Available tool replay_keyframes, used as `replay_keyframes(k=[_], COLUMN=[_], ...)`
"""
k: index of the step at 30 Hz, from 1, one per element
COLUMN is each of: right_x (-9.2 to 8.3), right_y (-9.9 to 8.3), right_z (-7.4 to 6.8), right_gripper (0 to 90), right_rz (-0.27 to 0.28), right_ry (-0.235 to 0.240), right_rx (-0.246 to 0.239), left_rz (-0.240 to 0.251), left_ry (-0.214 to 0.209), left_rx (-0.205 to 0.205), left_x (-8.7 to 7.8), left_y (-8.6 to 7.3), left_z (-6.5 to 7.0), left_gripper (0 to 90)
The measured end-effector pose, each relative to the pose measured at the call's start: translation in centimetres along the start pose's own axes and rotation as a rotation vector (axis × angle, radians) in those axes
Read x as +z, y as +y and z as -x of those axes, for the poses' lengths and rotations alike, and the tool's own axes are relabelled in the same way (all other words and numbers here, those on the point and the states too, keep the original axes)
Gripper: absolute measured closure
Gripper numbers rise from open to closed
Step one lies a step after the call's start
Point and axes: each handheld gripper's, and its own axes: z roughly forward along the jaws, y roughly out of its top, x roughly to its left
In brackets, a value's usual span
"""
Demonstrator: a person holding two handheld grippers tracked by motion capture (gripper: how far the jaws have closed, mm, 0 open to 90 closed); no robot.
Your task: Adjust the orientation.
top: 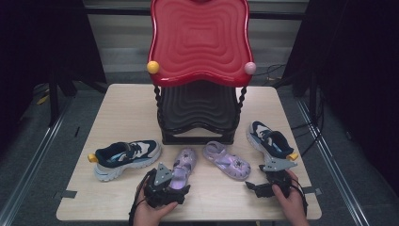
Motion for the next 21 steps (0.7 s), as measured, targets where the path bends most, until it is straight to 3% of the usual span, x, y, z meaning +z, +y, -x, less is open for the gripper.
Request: replay_keyframes(k=[2, 4, 12, 17, 21], right_x=[0.0, 0.0, 0.0, 0.0, 0.0], right_y=[0.0, 0.0, 0.0, 0.0, 0.0], right_z=[0.0, 0.0, 0.0, 0.0, 0.0], right_gripper=[12.5, 12.6, 12.5, 12.6, 12.6], right_rz=[0.0, 0.0, 0.0, 0.0, 0.0], right_ry=[0.0, 0.0, 0.0, 0.0, 0.0], right_rx=[-0.001, -0.002, -0.002, -0.002, -0.001], left_rz=[-0.018, -0.007, -0.009, -0.003, 0.008], left_ry=[0.025, -0.006, -0.034, -0.034, -0.01], left_rx=[0.018, 0.001, 0.009, 0.014, 0.022], left_x=[0.0, 0.0, -0.4, -0.6, -0.7], left_y=[-0.1, -0.3, -0.4, -0.5, -0.7], left_z=[-0.1, -0.3, -1.0, -1.2, -1.5], left_gripper=[17.4, 23.4, 31.5, 34.4, 35.2])
